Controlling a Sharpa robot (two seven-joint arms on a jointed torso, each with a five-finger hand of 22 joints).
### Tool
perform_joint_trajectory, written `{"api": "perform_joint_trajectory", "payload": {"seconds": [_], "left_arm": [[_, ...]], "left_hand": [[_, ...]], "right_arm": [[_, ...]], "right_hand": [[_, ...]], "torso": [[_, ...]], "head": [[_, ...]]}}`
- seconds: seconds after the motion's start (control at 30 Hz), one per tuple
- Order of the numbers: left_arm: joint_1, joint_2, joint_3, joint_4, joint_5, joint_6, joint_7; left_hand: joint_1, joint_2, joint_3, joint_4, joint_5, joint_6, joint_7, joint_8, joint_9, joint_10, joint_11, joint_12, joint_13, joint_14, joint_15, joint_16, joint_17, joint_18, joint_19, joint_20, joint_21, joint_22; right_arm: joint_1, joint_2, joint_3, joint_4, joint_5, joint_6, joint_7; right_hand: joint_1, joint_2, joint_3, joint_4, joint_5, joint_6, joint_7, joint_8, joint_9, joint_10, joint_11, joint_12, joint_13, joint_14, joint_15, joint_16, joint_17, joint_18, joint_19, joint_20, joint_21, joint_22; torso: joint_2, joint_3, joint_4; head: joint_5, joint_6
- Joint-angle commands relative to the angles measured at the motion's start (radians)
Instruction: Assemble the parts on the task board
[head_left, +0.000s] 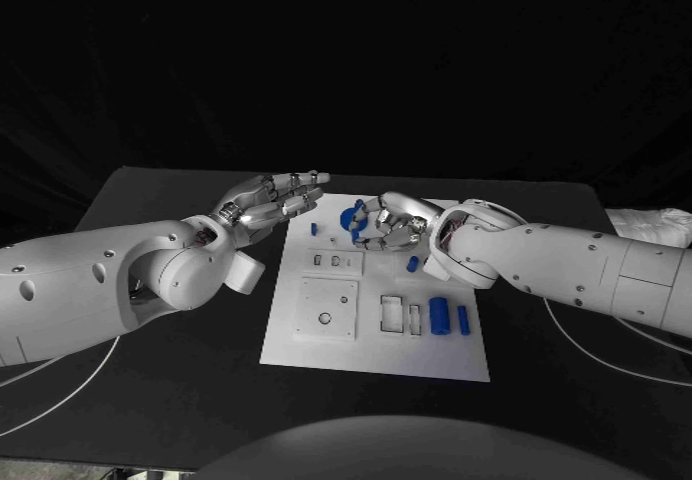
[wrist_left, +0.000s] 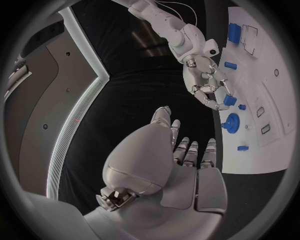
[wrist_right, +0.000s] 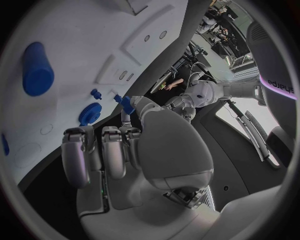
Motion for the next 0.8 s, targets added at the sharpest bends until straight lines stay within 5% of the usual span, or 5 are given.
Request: {"api": "perform_joint_trajectory", "payload": {"seconds": [0.03, 0.8], "left_arm": [[0.001, 0.002, 0.001, 0.002, -0.004, 0.017, 0.008], [0.001, 0.003, 0.001, 0.002, -0.004, 0.023, 0.003]], "left_hand": [[0.009, 0.003, 0.008, 0.000, 0.005, 0.000, 0.005, 0.004, 0.001, 0.001, 0.007, 0.006, 0.001, -0.001, 0.004, 0.004, 0.001, 0.016, 0.001, 0.008, 0.007, -0.004], [0.010, 0.003, 0.009, 0.000, 0.005, -0.002, 0.005, 0.004, 0.001, 0.001, 0.008, 0.006, 0.001, -0.001, 0.004, 0.004, 0.001, 0.016, 0.001, 0.008, 0.006, -0.004]], "right_arm": [[-0.007, 0.006, 0.000, -0.007, -0.041, 0.025, -0.028], [-0.038, 0.037, 0.000, -0.051, -0.059, 0.023, -0.035]], "right_hand": [[0.000, -0.009, 0.002, -0.007, -0.002, 0.000, 0.006, -0.007, -0.002, 0.104, 0.006, 0.004, 0.263, 0.106, 0.008, 0.003, 0.264, 0.000, 0.057, 0.008, -0.007, 0.244], [-0.001, -0.011, 0.007, -0.013, -0.001, 0.000, 0.010, -0.017, -0.013, 0.104, 0.010, 0.004, 0.263, 0.106, 0.012, 0.003, 0.264, 0.004, 0.045, 0.012, -0.018, 0.239]], "torso": [[-0.001, -0.0005, -0.0004], [0.000, -0.0004, 0.0002]], "head": [[0.001, -0.002], [0.006, -0.007]]}}
